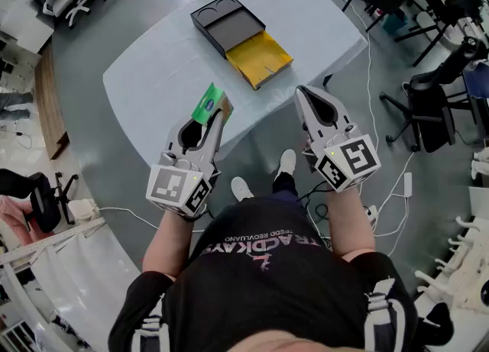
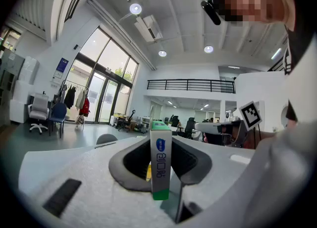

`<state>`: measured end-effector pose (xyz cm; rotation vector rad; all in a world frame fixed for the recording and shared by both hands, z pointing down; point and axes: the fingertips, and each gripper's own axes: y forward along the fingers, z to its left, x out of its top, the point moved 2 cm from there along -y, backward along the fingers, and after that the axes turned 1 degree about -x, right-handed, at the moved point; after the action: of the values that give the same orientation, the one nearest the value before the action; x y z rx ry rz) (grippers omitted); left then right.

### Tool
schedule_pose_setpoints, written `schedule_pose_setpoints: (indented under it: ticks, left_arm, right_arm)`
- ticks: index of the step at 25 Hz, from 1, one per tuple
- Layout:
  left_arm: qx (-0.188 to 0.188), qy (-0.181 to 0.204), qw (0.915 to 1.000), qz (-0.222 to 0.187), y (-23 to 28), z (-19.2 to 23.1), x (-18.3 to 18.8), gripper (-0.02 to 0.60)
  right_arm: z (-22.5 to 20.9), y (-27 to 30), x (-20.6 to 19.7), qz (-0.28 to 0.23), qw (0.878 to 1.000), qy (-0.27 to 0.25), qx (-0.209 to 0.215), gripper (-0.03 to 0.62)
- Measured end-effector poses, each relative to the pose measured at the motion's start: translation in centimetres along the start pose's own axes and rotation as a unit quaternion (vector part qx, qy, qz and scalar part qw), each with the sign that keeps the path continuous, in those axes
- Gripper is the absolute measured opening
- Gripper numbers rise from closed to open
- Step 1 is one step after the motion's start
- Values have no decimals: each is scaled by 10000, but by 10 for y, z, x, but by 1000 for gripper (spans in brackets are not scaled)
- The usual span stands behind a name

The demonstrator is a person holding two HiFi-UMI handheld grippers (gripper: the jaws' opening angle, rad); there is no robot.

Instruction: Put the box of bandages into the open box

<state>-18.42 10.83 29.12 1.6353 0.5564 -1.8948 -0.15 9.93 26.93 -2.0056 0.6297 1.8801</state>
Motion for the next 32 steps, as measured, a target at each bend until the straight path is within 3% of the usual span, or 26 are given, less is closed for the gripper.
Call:
schedule_pose_setpoints:
  ticks: [21,32]
  left_arm:
    - [-216,46,9998,-19,4,-15,1,100]
    - [166,19,9999,16,41,-15,5,101]
  right_arm:
    - [1,-8,8,-115,9999,16,76,11]
    - [-41,23,14,-76,9986,106,520,11]
